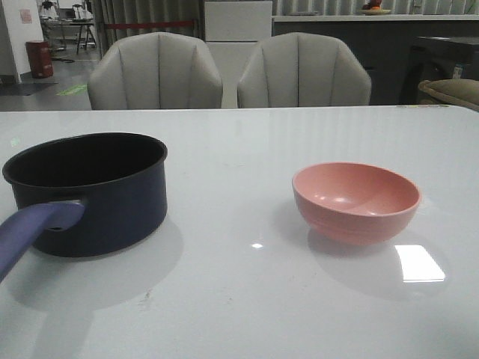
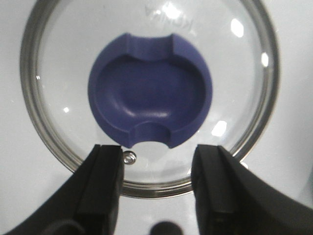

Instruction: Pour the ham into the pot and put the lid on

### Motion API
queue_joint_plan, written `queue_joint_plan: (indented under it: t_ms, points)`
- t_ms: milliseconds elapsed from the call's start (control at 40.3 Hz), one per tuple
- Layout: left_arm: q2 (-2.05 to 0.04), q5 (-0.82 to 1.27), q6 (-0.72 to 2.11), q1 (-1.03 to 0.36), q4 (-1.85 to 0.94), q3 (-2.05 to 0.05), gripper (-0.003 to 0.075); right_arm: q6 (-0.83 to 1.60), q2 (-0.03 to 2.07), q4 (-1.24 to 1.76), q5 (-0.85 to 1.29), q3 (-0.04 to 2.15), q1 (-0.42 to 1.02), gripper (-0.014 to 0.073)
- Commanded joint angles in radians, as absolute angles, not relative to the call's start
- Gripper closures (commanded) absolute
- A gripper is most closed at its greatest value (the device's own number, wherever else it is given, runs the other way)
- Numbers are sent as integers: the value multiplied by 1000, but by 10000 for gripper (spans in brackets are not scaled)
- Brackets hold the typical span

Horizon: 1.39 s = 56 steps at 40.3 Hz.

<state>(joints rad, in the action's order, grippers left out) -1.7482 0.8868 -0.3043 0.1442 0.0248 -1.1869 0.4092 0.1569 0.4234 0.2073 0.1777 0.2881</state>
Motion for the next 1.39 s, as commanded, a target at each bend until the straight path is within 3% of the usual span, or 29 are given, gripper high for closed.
queue_joint_plan:
  t_ms: [0, 124, 323, 397, 1366]
  points:
    - [-1674, 849, -298, 146, 39, -1214, 386, 420, 165, 432, 131, 204, 286, 444]
    - [-1672, 844, -298, 146, 45, -1226, 371, 420, 165, 432, 131, 204, 286, 444]
    - [-1676, 843, -298, 146, 52, -1281, 171, 420, 165, 432, 131, 204, 286, 444]
    - [-1678, 843, -298, 146, 54, -1303, 134, 420, 165, 432, 131, 204, 286, 444]
    - [-1857, 852, -298, 175, 9, -1352, 146, 420, 165, 432, 131, 204, 286, 444]
